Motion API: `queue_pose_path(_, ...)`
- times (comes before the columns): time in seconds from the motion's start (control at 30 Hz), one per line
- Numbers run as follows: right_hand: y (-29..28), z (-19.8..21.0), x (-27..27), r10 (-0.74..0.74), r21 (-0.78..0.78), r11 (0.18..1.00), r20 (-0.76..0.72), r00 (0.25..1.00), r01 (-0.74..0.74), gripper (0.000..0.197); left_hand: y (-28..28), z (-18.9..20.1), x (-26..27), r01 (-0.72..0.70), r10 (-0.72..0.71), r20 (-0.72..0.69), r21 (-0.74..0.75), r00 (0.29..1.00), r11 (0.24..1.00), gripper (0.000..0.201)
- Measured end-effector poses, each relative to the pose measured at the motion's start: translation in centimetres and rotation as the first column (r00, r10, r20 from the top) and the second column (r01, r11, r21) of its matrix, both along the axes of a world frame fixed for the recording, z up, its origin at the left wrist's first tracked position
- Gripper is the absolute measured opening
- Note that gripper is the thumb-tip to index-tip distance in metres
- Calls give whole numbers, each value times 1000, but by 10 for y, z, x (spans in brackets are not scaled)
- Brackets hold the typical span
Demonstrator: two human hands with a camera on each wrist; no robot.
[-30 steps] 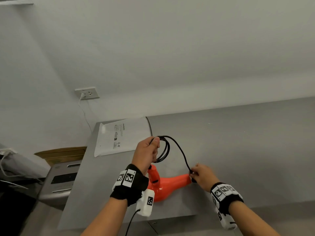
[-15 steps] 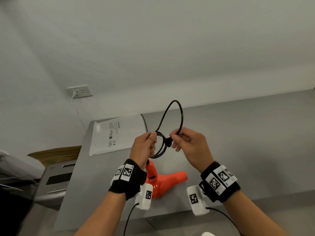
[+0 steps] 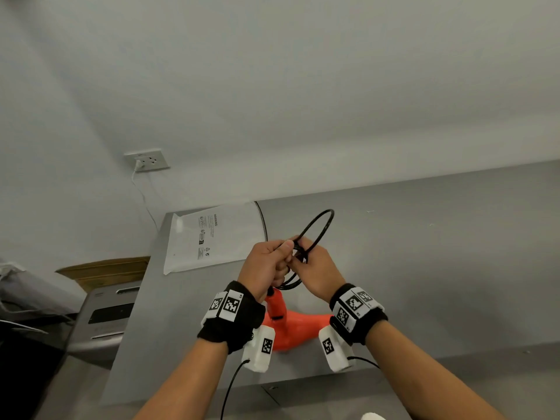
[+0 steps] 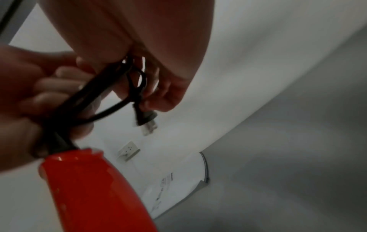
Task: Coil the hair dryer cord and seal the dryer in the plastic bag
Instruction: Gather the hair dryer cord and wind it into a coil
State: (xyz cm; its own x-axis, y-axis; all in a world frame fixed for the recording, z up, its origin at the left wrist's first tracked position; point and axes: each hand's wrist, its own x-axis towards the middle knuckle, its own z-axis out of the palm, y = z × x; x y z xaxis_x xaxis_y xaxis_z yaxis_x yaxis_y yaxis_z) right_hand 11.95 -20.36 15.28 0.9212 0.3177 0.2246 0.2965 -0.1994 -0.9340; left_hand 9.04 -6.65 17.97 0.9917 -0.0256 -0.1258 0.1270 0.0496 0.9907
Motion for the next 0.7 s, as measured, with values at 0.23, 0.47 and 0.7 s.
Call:
queue_pose_path(0.23,-24,-14,2,180,34,983,-340,923,-179,14,11,-2,5,-80,80,-5,20,997,997,38)
queue_pose_path(0.47,-82,-80,13,-206,-396,916,-324,923,65,31,19,-5,11,-113,112,-27,-34,993,993,38)
queue_pose_path(0.7,-121,-103,18,-415,-685,717,-267,870,132,39,12,-8,15,-82,83,-31,7,996,997,36)
